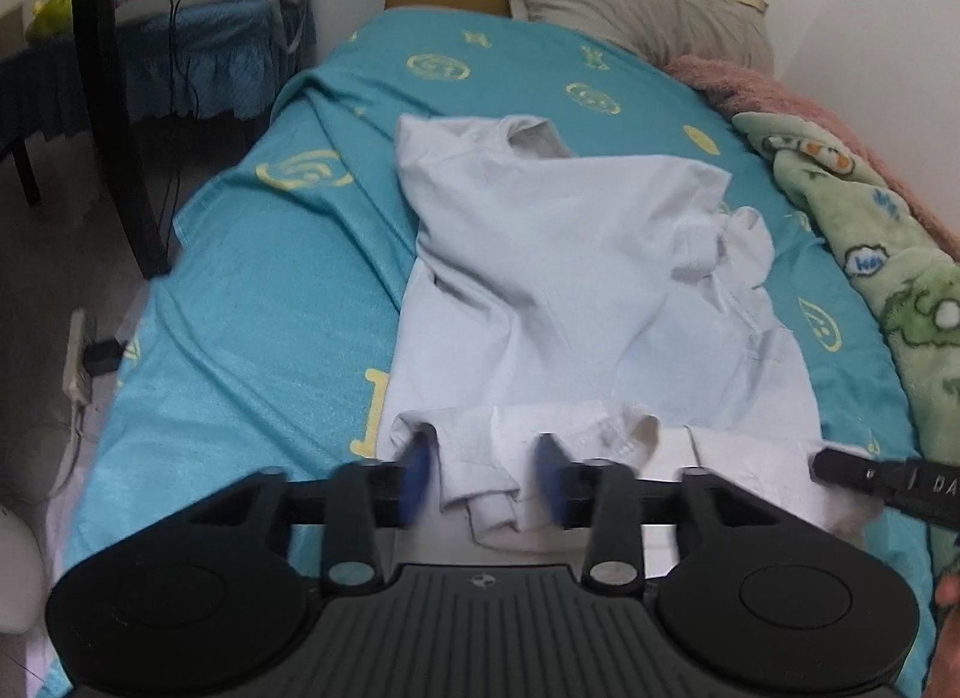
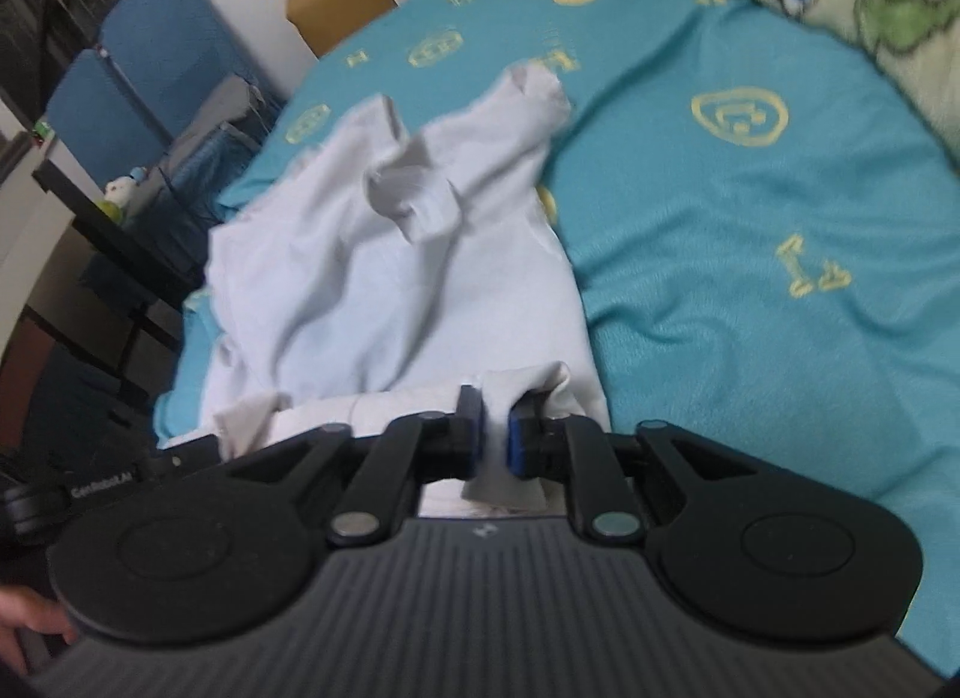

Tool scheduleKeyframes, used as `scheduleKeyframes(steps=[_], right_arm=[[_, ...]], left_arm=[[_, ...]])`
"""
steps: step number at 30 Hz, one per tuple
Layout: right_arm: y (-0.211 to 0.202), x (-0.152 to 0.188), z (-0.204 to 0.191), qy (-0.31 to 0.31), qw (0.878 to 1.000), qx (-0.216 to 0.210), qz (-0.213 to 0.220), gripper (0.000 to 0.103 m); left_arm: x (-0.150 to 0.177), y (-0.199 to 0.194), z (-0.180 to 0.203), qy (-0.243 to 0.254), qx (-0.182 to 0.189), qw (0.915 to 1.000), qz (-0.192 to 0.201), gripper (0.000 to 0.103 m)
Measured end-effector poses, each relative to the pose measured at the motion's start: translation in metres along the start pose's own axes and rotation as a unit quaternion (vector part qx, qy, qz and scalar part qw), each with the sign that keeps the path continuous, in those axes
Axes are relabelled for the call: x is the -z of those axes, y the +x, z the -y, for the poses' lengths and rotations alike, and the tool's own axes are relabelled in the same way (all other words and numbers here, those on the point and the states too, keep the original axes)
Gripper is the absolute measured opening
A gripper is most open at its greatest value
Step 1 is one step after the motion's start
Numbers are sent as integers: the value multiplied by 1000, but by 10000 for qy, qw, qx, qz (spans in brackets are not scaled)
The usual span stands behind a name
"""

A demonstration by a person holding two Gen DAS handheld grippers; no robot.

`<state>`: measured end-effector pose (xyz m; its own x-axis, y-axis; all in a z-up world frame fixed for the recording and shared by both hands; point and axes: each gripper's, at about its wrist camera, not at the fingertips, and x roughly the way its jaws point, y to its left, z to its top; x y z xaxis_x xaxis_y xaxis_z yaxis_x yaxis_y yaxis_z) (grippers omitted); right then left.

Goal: Fold clothes

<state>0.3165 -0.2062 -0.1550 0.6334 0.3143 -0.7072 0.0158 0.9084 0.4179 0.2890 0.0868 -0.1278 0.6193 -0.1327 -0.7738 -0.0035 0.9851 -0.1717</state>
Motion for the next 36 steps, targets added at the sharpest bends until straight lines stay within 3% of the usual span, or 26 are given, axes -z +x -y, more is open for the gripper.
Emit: scheduleKeyframes(steps=[1, 3, 7, 11, 19, 27, 36], right_arm=[[-8, 0, -4, -59, 9999, -4, 94, 68], [-29, 4, -12, -226, 9992, 0, 344, 87], [-71, 15, -25, -477, 9965, 14, 686, 85], [-114, 33, -36, -579, 9933, 108, 991, 85], [-165, 80, -47, -925, 9825, 143, 1608, 85], [-169, 83, -53, -1160, 9719, 270, 2029, 85], [-165, 89, -55, -1310, 9720, 467, 1895, 85]], left_arm=[[2, -10, 4, 84, -42, 9999, 99, 65], [7, -32, 11, 219, -77, 9993, 296, 83], [26, -84, 24, 555, -72, 9959, 706, 85], [54, -139, 40, 1001, -162, 9861, 1314, 102], [101, -182, 44, 1019, -154, 9732, 2055, 103], [114, -175, 45, 1053, -267, 9748, 1947, 103], [111, -153, 37, 777, -385, 9859, 1433, 103]])
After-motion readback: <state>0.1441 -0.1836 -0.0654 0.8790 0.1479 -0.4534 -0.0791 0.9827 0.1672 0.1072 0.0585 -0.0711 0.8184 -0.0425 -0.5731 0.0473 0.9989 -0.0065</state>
